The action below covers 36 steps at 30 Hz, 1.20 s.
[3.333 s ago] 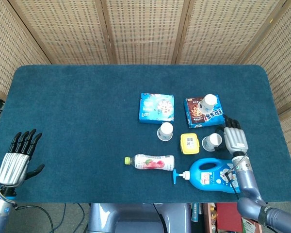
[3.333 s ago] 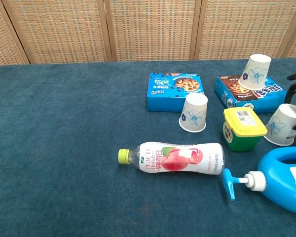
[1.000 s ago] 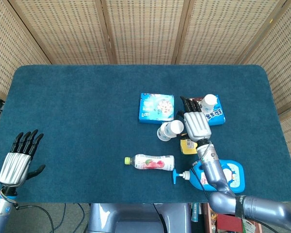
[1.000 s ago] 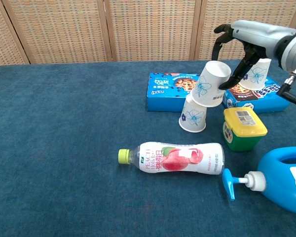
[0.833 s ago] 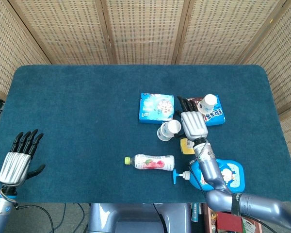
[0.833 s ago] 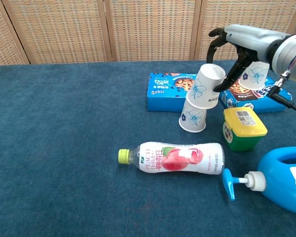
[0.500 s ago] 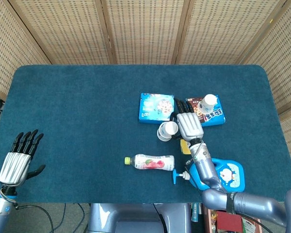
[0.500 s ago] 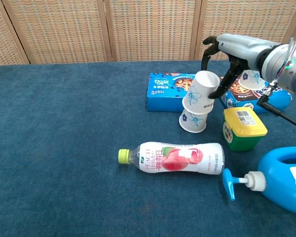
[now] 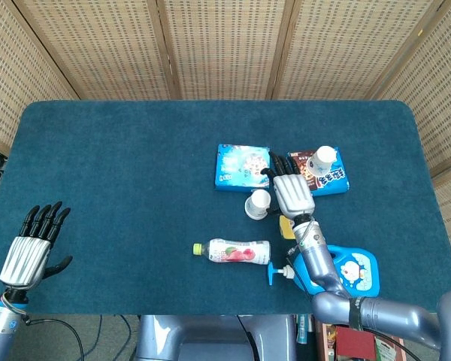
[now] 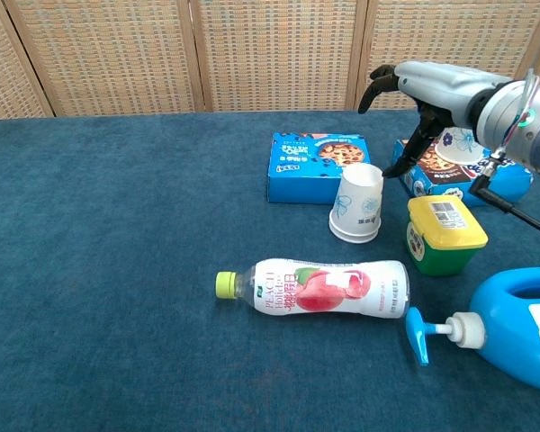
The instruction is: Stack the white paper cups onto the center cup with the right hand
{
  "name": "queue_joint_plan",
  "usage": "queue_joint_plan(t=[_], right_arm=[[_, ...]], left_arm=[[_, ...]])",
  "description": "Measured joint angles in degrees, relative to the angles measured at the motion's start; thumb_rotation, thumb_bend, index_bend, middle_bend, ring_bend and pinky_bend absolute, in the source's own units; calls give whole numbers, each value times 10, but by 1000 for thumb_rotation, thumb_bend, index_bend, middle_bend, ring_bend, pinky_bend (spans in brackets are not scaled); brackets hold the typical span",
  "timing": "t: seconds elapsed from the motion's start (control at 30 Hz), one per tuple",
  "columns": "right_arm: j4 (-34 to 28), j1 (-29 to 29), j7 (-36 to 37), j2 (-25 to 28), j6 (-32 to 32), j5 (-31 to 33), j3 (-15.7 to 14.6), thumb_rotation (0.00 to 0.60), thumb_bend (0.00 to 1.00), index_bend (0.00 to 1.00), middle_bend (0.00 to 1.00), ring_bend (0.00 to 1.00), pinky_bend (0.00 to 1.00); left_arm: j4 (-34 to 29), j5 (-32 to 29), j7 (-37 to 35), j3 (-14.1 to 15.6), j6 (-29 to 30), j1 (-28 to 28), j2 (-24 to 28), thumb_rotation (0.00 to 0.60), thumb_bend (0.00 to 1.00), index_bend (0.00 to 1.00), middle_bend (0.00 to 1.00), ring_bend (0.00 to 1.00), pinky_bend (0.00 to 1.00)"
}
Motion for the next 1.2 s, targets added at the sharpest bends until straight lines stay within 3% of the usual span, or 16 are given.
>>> queue_joint_plan(t=[0.3, 0.6, 0.8, 1.2], right_arm=[[-26, 6, -22, 36, 15, -2, 17, 600, 94, 269, 0, 0, 0], [0, 18, -32, 65, -5, 26, 33, 600, 94, 269, 0, 0, 0], [44, 25, -23, 72, -35, 54, 39, 600, 94, 269, 0, 0, 0], [188, 53, -3, 63, -120, 104, 40, 600, 94, 286, 0, 0, 0]], left_arm=[[0, -2, 0, -1, 0, 0, 1, 600, 209, 0, 0, 0, 0], [2, -5, 8, -2, -2, 0, -2, 600, 209, 0, 0, 0, 0], [2, -6, 16, -5, 3, 0, -5, 600, 209, 0, 0, 0, 0], [-2, -18, 35, -12, 8, 3, -8, 600, 209, 0, 0, 0, 0]])
